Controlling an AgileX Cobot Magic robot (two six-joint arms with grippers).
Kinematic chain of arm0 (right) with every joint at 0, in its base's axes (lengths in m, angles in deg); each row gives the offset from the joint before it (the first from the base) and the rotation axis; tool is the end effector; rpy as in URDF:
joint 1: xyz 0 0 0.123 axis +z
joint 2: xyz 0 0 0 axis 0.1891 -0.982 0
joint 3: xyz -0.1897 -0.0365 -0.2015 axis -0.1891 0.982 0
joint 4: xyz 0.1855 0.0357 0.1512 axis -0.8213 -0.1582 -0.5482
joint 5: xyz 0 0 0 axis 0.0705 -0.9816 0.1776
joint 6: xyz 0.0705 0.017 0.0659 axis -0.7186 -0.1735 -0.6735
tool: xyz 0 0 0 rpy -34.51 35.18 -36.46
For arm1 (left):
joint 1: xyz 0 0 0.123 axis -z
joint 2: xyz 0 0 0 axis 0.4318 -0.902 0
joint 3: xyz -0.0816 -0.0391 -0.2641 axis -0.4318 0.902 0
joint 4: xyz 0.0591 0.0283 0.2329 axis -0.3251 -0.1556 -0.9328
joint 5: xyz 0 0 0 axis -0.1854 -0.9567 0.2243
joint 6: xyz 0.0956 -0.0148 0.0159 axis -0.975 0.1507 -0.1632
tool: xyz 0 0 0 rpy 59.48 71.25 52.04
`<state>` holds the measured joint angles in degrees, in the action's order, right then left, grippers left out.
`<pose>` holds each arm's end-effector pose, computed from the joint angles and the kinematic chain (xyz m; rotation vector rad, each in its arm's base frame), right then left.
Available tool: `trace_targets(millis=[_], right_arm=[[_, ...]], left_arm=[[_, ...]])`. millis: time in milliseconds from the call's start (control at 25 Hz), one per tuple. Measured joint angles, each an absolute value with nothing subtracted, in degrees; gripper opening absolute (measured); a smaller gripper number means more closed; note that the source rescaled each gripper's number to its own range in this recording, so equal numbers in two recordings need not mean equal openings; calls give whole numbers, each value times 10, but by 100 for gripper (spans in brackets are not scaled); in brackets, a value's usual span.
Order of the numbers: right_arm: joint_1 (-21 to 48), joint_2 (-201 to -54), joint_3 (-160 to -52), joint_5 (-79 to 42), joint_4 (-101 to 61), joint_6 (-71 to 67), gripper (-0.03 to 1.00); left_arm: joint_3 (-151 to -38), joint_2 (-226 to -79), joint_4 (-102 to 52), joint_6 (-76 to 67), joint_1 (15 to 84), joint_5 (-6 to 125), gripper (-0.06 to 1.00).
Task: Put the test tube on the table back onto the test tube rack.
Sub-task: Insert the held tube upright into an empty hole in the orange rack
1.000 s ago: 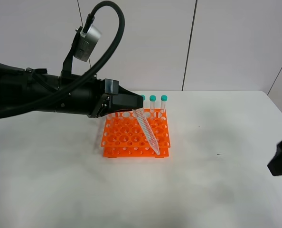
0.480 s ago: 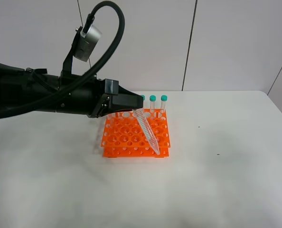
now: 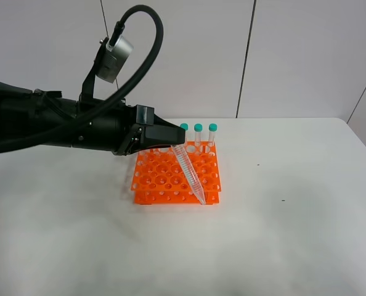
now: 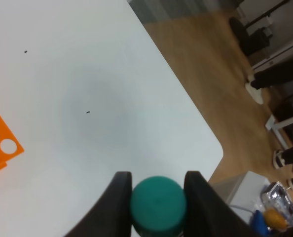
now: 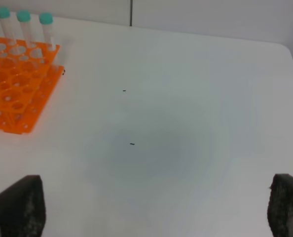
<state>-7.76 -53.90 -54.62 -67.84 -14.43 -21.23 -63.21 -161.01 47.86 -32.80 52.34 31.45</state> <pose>-0.0008 0.0032 0.2732 -0.1194 1.9952 0.0393 0.2377 -0.1782 0.2626 0.4181 2.1844 -1.0948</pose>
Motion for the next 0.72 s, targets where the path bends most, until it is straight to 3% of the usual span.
trace_targets(millis=[440, 720], right_arm=[[-78, -539, -546, -678, -144, -214, 100], [-78, -539, -546, -678, -144, -214, 100]], left_arm=[[-635, -1512, 476, -299, 523, 293, 0], [-635, -1470, 443, -299, 523, 358, 0]])
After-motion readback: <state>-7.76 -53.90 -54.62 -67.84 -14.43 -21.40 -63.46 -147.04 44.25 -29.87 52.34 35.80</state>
